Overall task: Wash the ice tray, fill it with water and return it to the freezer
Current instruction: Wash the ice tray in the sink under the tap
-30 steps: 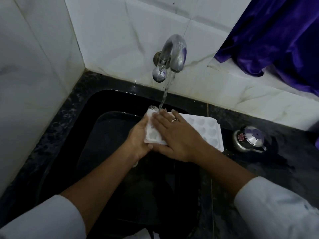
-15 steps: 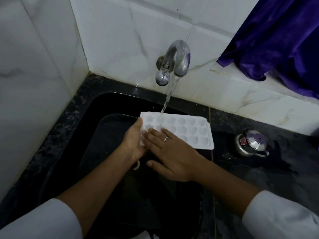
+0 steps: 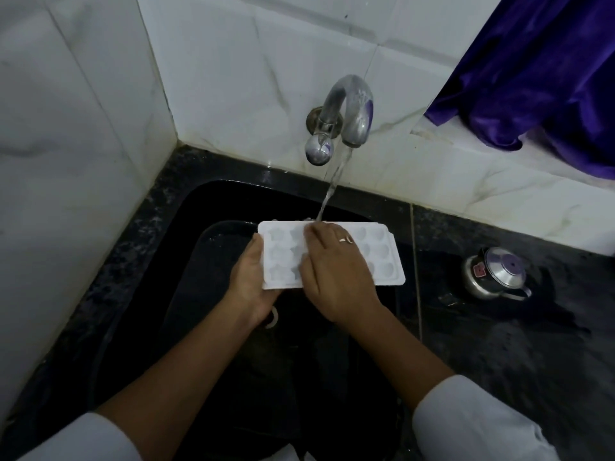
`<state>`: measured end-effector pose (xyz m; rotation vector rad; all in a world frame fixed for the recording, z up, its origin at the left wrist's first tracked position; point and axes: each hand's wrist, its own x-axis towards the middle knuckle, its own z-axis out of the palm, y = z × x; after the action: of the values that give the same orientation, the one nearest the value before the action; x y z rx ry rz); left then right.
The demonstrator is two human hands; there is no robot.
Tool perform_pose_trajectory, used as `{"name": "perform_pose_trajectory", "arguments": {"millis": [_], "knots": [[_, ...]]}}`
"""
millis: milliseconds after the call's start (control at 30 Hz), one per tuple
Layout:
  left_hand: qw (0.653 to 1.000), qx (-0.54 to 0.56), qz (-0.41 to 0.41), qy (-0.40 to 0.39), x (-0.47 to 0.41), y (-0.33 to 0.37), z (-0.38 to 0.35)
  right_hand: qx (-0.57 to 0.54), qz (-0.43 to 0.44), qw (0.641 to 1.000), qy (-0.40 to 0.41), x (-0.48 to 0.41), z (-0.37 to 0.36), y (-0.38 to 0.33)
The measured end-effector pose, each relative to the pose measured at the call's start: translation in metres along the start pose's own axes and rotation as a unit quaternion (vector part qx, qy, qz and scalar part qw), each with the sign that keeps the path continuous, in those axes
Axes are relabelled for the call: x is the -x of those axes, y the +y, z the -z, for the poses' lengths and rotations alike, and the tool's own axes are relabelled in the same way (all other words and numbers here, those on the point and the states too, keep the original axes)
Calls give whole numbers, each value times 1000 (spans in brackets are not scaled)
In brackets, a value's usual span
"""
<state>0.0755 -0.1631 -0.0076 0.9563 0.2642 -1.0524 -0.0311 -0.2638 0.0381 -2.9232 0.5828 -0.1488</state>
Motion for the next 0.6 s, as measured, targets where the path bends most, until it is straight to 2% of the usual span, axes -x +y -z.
{"name": "perform_pose_trajectory", "arguments": {"millis": [100, 200, 367, 433, 600], "knots": [[1000, -14, -1, 8, 4, -2, 6, 8, -29, 1000, -1, -2, -5, -12], [1000, -8, -1, 25, 4, -7, 12, 3, -1, 1000, -5, -5, -13, -24], [999, -8, -47, 15, 6, 10, 31, -10, -35, 999, 40, 0, -10, 6], [998, -11, -51, 19, 7, 12, 32, -13, -41, 998, 42, -1, -14, -1], [997, 0, -62, 35, 3, 16, 39, -35, -8, 999, 38, -11, -19, -8]]}}
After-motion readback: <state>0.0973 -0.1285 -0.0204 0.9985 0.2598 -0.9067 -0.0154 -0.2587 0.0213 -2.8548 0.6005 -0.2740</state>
